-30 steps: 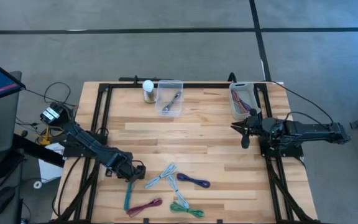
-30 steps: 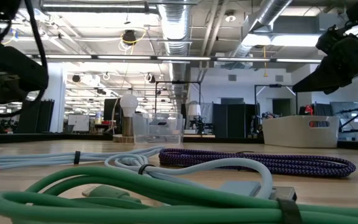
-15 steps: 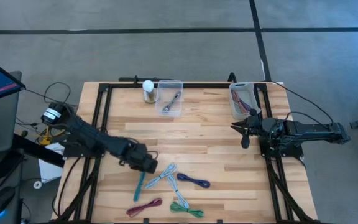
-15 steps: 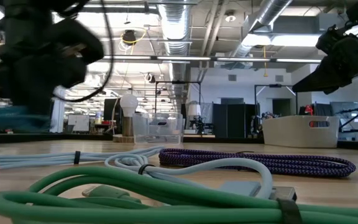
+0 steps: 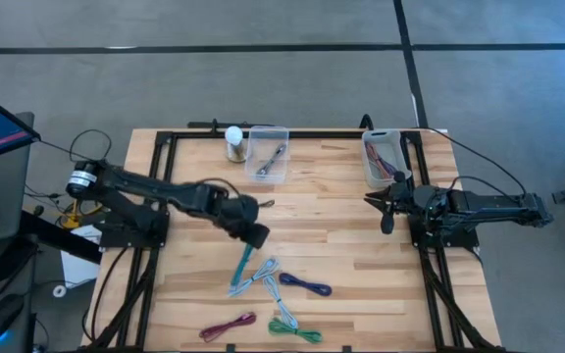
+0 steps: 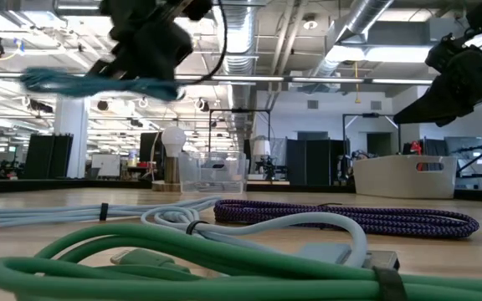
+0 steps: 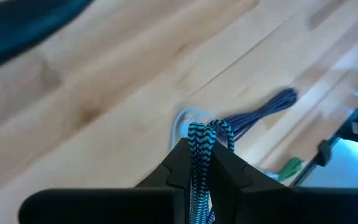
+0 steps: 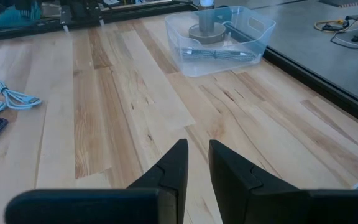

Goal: Pick & Place USB Port
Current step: Put the black blue charger cable into the transparent bin, then put the top light blue charger cable into the transparent bin

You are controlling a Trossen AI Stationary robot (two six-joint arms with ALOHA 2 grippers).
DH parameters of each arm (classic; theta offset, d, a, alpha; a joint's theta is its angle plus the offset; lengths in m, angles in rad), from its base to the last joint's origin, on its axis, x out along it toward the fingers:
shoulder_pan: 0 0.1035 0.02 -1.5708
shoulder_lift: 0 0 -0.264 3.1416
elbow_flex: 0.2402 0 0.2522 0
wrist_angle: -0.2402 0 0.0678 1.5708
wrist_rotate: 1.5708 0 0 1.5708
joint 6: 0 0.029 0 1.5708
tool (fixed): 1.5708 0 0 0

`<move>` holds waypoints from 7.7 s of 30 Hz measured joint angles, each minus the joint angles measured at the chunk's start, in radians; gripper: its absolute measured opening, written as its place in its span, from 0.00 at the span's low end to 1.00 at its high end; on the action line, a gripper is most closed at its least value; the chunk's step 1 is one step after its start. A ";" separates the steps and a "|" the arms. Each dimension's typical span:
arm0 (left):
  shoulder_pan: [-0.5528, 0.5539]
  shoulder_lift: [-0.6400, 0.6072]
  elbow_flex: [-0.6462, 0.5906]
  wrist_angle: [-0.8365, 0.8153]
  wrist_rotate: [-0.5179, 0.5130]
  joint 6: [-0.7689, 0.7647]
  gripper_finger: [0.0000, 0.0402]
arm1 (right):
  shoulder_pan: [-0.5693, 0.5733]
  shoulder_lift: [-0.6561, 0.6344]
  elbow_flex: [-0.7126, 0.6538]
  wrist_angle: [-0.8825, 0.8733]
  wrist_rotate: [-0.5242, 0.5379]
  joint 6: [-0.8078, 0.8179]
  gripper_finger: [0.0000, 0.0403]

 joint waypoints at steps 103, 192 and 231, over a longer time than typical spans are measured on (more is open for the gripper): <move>0.729 0.499 0.581 0.058 -0.241 0.771 0.19 | 0.000 0.000 0.000 -0.014 0.000 0.008 0.14; 0.103 -0.161 0.265 -0.210 -0.063 0.599 0.26 | 0.000 0.000 0.000 -0.006 0.000 -0.008 0.14; -0.040 -0.049 -0.116 0.123 -0.084 0.133 0.28 | 0.000 0.000 0.000 0.018 0.000 0.017 0.14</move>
